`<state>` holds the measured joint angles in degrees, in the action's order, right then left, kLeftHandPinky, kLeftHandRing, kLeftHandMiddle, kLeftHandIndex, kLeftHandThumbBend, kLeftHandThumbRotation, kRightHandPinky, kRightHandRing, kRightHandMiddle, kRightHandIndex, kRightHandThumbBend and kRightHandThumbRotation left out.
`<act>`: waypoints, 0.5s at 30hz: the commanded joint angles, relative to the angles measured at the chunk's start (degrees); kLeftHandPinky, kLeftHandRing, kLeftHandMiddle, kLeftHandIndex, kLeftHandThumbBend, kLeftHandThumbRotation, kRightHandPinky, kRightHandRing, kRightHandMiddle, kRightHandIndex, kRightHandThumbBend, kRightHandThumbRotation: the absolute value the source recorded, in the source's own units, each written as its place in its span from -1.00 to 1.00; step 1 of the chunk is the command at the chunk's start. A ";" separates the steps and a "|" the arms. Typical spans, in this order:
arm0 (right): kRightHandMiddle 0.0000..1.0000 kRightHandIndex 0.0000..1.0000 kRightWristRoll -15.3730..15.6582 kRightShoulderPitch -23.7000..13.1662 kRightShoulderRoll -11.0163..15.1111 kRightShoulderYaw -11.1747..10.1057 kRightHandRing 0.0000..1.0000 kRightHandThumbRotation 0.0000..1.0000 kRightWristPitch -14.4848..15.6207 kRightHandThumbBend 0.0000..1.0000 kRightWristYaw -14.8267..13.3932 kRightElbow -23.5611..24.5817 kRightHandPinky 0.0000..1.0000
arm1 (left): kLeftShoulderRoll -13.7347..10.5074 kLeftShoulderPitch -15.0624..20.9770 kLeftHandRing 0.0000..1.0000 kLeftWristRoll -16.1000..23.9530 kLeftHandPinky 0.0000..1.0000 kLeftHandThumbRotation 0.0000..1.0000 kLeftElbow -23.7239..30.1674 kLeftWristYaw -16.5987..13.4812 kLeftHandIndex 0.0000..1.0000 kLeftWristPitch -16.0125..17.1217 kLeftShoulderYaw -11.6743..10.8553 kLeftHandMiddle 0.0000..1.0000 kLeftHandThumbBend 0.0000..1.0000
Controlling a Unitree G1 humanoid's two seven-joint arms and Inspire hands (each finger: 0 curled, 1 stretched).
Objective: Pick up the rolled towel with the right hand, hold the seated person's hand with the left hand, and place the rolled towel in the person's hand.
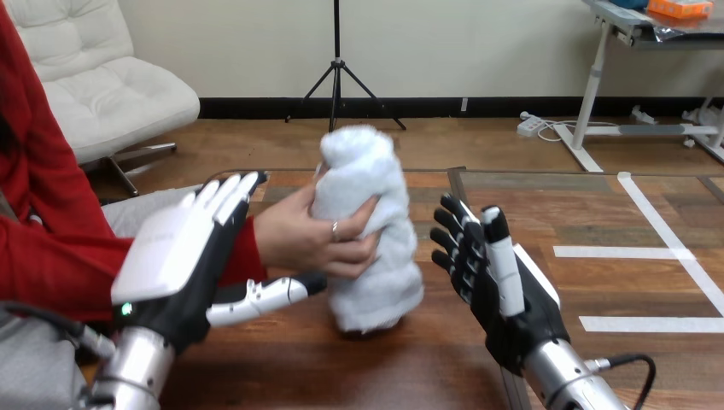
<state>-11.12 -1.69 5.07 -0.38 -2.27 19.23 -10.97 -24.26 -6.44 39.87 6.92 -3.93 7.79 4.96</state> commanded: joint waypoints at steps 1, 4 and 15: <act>1.00 1.00 -0.68 -1.13 1.15 -0.92 1.00 1.00 -0.47 1.00 0.53 4.19 1.00 | 1.02 0.62 1.00 0.06 1.00 1.00 1.82 -2.45 0.98 1.41 0.44 0.99 1.00; 1.00 1.00 -0.72 -0.60 1.29 -1.20 1.00 1.00 -0.35 1.00 0.52 4.57 1.00 | 1.35 0.00 1.00 0.31 1.00 1.00 1.59 -3.19 0.99 1.70 0.73 1.00 1.00; 0.98 0.99 -1.15 1.50 1.91 -2.07 1.00 1.00 -1.50 1.00 1.27 5.67 1.00 | 2.64 -2.15 1.00 -0.58 1.00 1.00 1.75 -4.43 1.00 2.40 1.40 1.00 1.00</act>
<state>-11.21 0.64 6.03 -1.23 -2.17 19.80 -8.89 -22.27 -9.50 40.04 6.92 -6.54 8.45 6.18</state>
